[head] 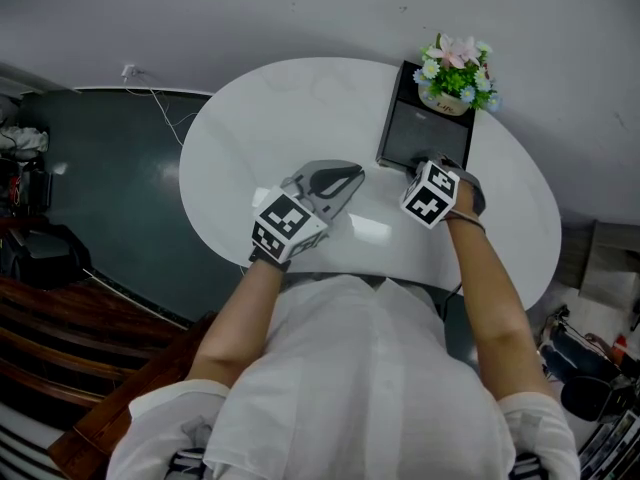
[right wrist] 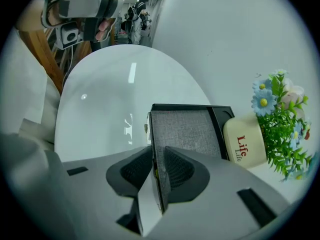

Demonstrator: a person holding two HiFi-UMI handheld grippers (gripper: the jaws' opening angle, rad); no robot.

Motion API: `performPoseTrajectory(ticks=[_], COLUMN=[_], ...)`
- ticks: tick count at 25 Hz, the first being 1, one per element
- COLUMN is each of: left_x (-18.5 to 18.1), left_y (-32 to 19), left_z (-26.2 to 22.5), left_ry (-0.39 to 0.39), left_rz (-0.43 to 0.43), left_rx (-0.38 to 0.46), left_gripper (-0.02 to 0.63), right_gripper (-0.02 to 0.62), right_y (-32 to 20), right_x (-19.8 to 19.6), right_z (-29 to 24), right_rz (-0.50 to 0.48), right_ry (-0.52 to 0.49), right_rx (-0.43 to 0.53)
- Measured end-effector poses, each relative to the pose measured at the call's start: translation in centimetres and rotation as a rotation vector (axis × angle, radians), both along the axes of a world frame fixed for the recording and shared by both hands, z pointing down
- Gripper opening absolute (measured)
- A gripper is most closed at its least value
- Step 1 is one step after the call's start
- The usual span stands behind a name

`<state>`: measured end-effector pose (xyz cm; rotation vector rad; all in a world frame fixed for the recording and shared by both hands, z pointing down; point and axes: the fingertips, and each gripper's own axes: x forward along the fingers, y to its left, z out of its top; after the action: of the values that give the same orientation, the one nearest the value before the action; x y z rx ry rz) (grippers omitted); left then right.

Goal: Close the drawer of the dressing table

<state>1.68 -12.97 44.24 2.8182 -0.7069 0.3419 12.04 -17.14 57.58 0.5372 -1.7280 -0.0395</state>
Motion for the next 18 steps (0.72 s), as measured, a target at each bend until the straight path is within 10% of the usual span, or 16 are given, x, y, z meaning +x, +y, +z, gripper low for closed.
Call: performPoseTrajectory(ticks=[18], left_x=[0.1], left_y=[-1.3], left_z=[-3.2], left_ry=[0.042], left_rz=[-0.048], left_rx=[0.047], left_gripper=[0.02], right_gripper=[0.021], right_y=[2.1], right_x=[7.2], right_z=[-11.3], right_rz=[0.649], right_ry=[-0.712], right_rx=[0.311])
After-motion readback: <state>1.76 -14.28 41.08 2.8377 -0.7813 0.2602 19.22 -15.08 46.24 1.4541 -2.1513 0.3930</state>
